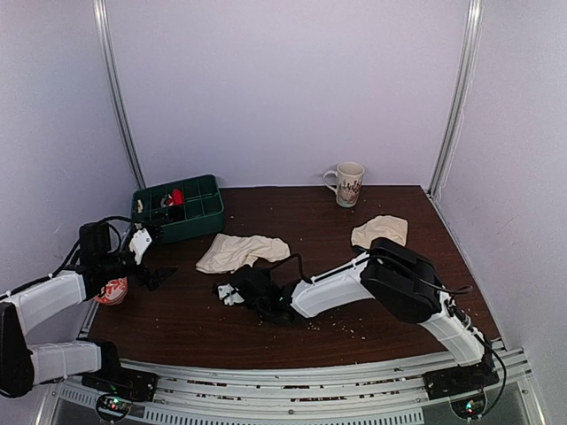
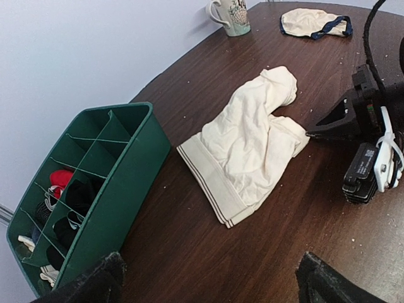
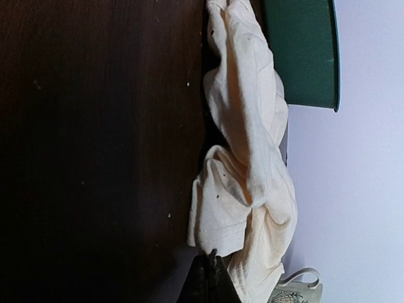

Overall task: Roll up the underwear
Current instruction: Pick up the underwear from the center of the board, then pick up the underwear.

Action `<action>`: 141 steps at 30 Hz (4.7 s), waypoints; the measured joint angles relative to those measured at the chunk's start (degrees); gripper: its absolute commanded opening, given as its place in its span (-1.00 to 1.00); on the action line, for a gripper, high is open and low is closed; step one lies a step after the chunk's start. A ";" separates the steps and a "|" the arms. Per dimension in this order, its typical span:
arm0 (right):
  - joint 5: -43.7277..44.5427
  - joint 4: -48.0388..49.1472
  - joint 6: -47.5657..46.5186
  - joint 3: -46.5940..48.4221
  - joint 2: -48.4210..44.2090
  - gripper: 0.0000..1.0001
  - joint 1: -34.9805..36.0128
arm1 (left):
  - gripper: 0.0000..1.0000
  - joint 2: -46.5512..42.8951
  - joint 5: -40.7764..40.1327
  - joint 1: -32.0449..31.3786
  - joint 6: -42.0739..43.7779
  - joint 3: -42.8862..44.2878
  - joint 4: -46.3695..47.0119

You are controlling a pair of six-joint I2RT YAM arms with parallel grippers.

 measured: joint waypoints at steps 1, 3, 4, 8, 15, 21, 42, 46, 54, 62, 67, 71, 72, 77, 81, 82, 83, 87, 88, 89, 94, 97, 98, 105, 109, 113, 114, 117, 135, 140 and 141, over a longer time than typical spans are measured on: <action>-0.33 0.26 -0.13 -0.04 0.00 -1.00 -0.07 | 0.96 0.02 0.00 0.00 -0.02 0.00 0.00; -0.63 1.18 -0.17 -0.55 -0.13 -1.00 -0.09 | 0.96 0.11 -0.07 0.00 0.00 0.00 0.07; -0.94 1.77 -0.04 -0.98 -0.33 -1.00 -0.15 | 0.96 0.15 -0.09 0.00 -0.02 0.00 0.07; -3.87 2.67 2.10 -2.84 -1.70 -1.00 -1.11 | 0.96 0.24 -0.24 0.00 -0.02 0.00 0.11; -8.81 2.69 7.10 -6.97 -6.88 -1.00 -3.26 | 0.96 0.28 -0.35 0.00 -0.02 0.00 0.22; -9.55 6.16 11.06 -9.46 -12.94 -1.00 -3.39 | 0.96 0.68 -0.42 0.00 -0.02 0.00 0.37; 1.11 7.26 28.94 -15.26 -41.29 -1.00 -1.27 | 0.96 -9.18 10.82 -0.74 4.39 8.94 -8.66; 3.78 2.56 31.80 -15.50 -42.34 -1.00 0.59 | 0.96 -9.22 11.23 -5.75 3.56 11.91 -6.78; 5.51 -5.57 40.89 -17.42 -49.83 -1.00 1.60 | 0.96 0.42 1.25 -25.31 2.58 16.96 -4.09; 10.38 -7.50 46.82 -21.22 -51.01 -1.00 1.60 | 0.96 10.75 -5.79 -37.77 1.14 20.72 -3.39; 12.55 -8.11 49.37 -21.73 -51.17 -1.00 1.60 | 0.96 11.30 -14.78 -47.71 1.68 15.41 4.24; 13.79 -7.74 50.93 -23.58 -52.59 -1.00 1.40 | 0.96 16.44 -26.01 -53.88 2.62 14.19 11.04; 13.97 -7.69 51.23 -23.96 -52.83 -1.00 1.36 | 0.96 17.70 -28.20 -54.58 2.80 14.19 12.41; 14.38 -7.72 52.50 -24.83 -52.96 -1.00 0.85 | 0.96 24.68 -40.09 -57.88 4.61 14.23 20.94; 14.53 -7.72 53.29 -25.11 -53.20 -1.00 0.61 | 0.96 29.75 -47.21 -60.22 6.93 14.36 27.96; 14.53 -7.72 53.40 -25.16 -53.37 -1.00 0.59 | 0.96 31.23 -48.70 -60.94 7.34 14.38 29.70; 14.53 -7.74 53.53 -25.24 -53.64 -1.00 0.52 | 0.96 32.41 -50.14 -61.53 7.76 14.43 30.93; 14.53 -7.72 53.90 -25.35 -54.27 -1.00 0.39 | 0.96 36.30 -54.31 -64.00 9.03 14.49 35.26; 14.53 -7.72 53.92 -25.38 -54.34 -1.00 0.39 | 0.96 36.98 -55.19 -64.41 9.09 14.58 36.26; 14.53 -7.72 53.99 -25.38 -54.36 -1.00 0.39 | 0.96 37.57 -56.06 -64.72 9.16 14.78 37.03; 14.53 -7.74 54.10 -25.42 -54.36 -1.00 0.39 | 0.86 40.94 -60.50 -65.24 9.16 17.40 41.03; 14.51 -7.76 54.10 -25.42 -54.36 -1.00 0.37 | 0.77 41.46 -61.81 -65.22 8.46 19.21 40.89; 14.53 -7.76 54.10 -25.42 -54.36 -1.00 0.37 | 0.74 41.46 -62.10 -65.22 8.00 20.35 40.13; 14.53 -7.78 54.07 -25.42 -54.36 -1.00 0.35 | 0.14 41.55 -63.58 -65.24 4.42 25.35 38.10; 14.60 -7.80 54.05 -25.42 -54.36 -1.00 0.35 | 0.12 41.55 -64.17 -65.22 4.22 23.58 37.99; 14.95 -7.80 54.03 -25.51 -54.36 -1.00 0.35 | 0.12 41.55 -64.35 -65.00 4.20 21.73 37.66; 15.04 -7.80 54.03 -25.53 -54.36 -1.00 0.35 | 0.12 41.55 -64.32 -64.85 4.15 21.44 37.46; 15.21 -7.80 54.01 -25.70 -54.36 -1.00 0.35 | 0.06 41.46 -64.32 -64.06 3.78 21.09 37.29; 15.15 -8.09 53.07 -25.88 -54.75 -1.00 0.09 | -1.00 34.58 -63.43 -58.64 2.03 20.68 34.49; 12.46 -8.70 52.09 -27.26 -58.03 -1.00 0.09 | -1.00 23.89 -60.04 -56.15 3.17 20.68 30.80; 12.37 -8.76 52.04 -27.39 -58.40 -1.00 0.09 | -1.00 21.75 -59.10 -56.11 3.34 20.68 29.97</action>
